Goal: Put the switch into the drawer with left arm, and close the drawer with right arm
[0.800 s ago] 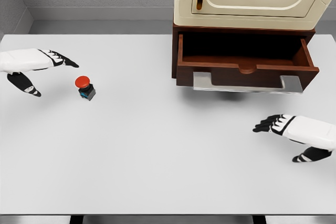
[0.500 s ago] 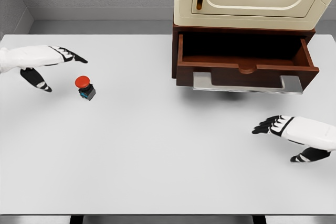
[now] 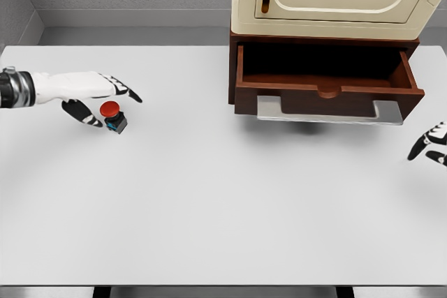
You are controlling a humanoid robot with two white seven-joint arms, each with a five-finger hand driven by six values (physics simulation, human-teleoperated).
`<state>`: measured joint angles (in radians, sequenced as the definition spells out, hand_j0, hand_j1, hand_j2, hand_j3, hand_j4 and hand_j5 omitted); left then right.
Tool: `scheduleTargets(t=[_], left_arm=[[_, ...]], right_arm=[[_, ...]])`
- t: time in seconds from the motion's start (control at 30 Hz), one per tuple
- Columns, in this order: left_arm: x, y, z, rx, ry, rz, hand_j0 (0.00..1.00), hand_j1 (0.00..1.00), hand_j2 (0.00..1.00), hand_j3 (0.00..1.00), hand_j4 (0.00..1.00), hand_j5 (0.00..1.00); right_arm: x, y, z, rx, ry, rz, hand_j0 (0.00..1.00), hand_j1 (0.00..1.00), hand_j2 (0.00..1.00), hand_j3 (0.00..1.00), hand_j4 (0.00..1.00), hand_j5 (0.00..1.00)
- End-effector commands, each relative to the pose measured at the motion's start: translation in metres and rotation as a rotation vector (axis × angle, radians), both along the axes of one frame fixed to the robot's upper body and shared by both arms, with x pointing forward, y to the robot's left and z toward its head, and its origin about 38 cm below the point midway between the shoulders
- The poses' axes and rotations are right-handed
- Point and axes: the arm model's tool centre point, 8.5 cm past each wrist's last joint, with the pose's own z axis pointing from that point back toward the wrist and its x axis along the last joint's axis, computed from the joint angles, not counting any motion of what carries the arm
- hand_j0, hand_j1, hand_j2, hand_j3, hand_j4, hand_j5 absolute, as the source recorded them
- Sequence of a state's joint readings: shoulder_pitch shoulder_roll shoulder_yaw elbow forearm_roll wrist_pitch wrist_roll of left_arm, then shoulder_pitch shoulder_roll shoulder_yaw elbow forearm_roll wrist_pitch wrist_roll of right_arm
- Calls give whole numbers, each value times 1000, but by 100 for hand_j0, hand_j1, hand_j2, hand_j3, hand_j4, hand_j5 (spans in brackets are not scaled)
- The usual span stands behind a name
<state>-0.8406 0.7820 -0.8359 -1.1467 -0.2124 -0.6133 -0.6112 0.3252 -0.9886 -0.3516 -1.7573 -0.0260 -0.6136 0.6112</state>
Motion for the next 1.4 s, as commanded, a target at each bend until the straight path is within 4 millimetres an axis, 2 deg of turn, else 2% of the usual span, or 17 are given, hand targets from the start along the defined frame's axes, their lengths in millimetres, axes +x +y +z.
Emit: scheduleTargets(t=[0.0,0.23,0.57,0.67,0.83,0.93,1.23,1.3,1.37], left_arm=[[-2,-3,-3,4,8,-11,77,77,77,77,77,77],[-4,6,0,17,7,4,77,77,77,77,77,77],[-6,4,2,19,2,-11,73,73,73,73,73,73],[-6,4,2,19,2,-11,66,66,66,66,66,66],[-9,0,-7,35,22,-25,63,63,63,63,63,63],[-10,-3,-5,34,18,-35,53,53,53,53,53,53],[-9,-6,1,28,4,-45,35,35,35,35,35,35],[-12,-10,8,30,-11,-68,34,34,34,34,34,34],[-22,-21,22,33,-45,-127,33,33,33,33,33,33]], right_arm=[[1,-1,4,8,-3,0,43,43,43,43,43,43],[1,0,4,3,0,2,46,46,46,46,46,46],[0,-1,2,-20,23,13,48,48,48,48,48,48],[0,0,1,-19,26,15,49,49,49,49,49,49],[0,3,-3,-17,40,22,49,49,49,49,49,49],[0,3,-4,-16,43,24,49,49,49,49,49,49],[2,10,-10,-24,67,50,49,49,49,49,49,49],[4,11,-7,-39,67,60,49,49,49,49,49,49],[6,12,-5,-38,61,65,49,49,49,49,49,49]])
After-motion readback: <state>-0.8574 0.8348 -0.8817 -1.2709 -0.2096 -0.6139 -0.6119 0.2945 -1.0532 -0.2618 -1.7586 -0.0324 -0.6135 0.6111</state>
